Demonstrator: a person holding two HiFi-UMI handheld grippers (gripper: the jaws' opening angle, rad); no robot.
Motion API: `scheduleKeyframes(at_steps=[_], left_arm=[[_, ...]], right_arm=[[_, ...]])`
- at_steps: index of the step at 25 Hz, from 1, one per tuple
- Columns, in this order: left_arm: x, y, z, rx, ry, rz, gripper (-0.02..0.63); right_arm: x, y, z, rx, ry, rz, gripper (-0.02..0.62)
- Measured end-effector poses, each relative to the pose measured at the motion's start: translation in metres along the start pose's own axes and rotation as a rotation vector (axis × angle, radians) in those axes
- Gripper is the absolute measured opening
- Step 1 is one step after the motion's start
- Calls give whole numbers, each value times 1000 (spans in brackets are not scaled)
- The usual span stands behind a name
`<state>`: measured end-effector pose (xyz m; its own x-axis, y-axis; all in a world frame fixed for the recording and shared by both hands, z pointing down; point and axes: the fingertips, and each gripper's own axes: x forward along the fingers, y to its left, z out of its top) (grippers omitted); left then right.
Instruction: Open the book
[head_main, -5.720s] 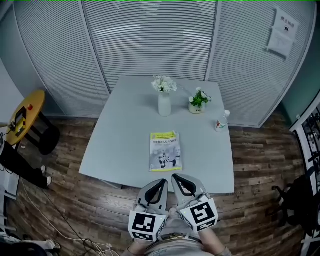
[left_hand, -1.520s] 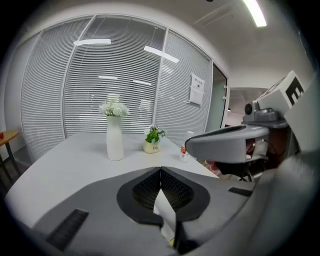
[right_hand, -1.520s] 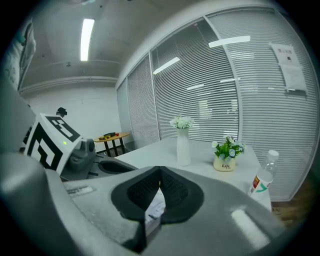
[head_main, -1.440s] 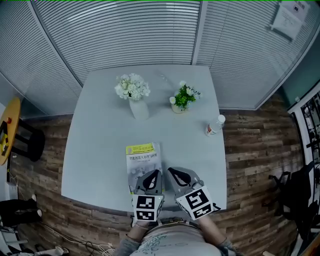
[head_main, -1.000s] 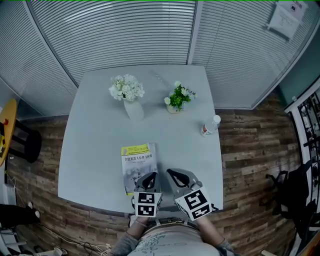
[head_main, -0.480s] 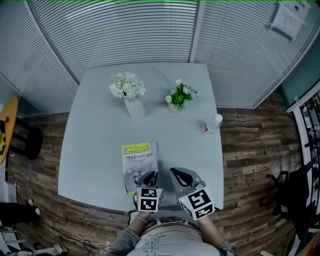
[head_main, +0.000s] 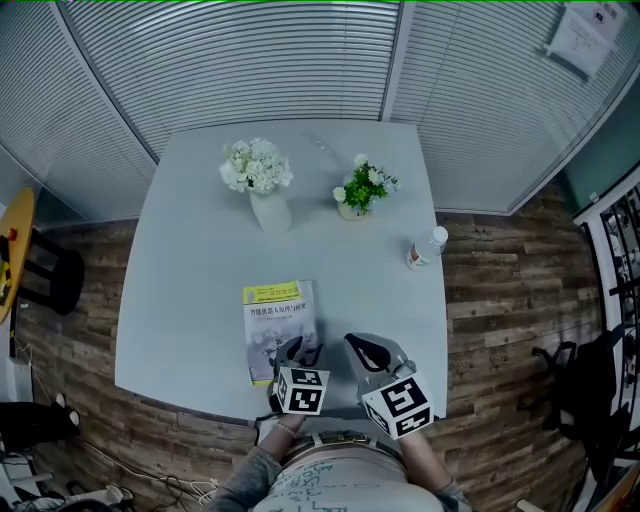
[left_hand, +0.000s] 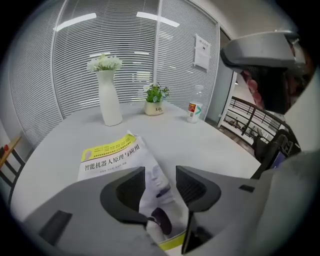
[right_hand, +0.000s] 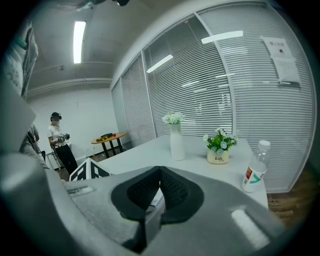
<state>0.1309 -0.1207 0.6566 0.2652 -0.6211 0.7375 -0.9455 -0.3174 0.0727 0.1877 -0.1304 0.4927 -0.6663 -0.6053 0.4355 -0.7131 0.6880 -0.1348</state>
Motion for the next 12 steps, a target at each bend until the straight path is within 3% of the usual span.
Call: scheduleKeyframes(at_steps=[12], left_arm=[[19, 2, -15, 119, 74, 32, 207]], right_arm=[[-3, -7, -5, 15, -1, -6, 2]])
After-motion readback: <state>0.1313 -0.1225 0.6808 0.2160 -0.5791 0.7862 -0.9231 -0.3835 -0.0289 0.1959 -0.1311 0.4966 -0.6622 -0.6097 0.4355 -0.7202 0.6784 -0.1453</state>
